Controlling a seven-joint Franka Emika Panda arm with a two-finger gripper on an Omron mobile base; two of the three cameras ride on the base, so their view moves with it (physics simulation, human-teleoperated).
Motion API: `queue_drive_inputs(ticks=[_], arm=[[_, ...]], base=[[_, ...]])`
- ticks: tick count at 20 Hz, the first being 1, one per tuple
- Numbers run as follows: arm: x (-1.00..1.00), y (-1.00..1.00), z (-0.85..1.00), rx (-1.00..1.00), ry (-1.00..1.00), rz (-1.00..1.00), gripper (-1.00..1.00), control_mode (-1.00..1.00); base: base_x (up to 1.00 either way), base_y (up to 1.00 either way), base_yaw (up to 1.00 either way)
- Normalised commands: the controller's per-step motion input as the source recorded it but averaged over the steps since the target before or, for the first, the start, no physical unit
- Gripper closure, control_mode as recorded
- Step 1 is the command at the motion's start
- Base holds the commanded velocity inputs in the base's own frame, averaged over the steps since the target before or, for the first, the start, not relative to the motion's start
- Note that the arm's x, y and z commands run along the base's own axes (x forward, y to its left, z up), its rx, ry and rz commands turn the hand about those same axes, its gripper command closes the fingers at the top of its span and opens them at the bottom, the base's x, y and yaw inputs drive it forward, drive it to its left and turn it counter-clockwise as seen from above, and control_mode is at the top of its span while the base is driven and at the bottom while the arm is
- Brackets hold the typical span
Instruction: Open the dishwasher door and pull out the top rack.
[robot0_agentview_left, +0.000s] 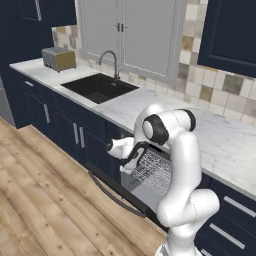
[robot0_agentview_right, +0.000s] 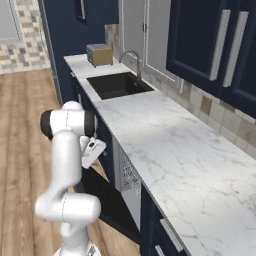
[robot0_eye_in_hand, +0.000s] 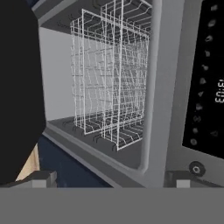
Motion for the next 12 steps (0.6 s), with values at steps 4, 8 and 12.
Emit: queue_drive_inputs(ticks=[4, 8, 12], arm=[[0.28, -0.17, -0.36, -0.04, 0.00, 0.00, -1.00, -1.00], [0.29, -0.21, -0.33, -0.05, 0.00, 0.00, -1.00, -1.00], [0.23, -0.17, -0.34, -0.04, 0.00, 0.00, -1.00, -1.00]], base=[[0.00, 0.00, 0.00], [0.00, 0.00, 0.00], [0.00, 0.00, 0.00]])
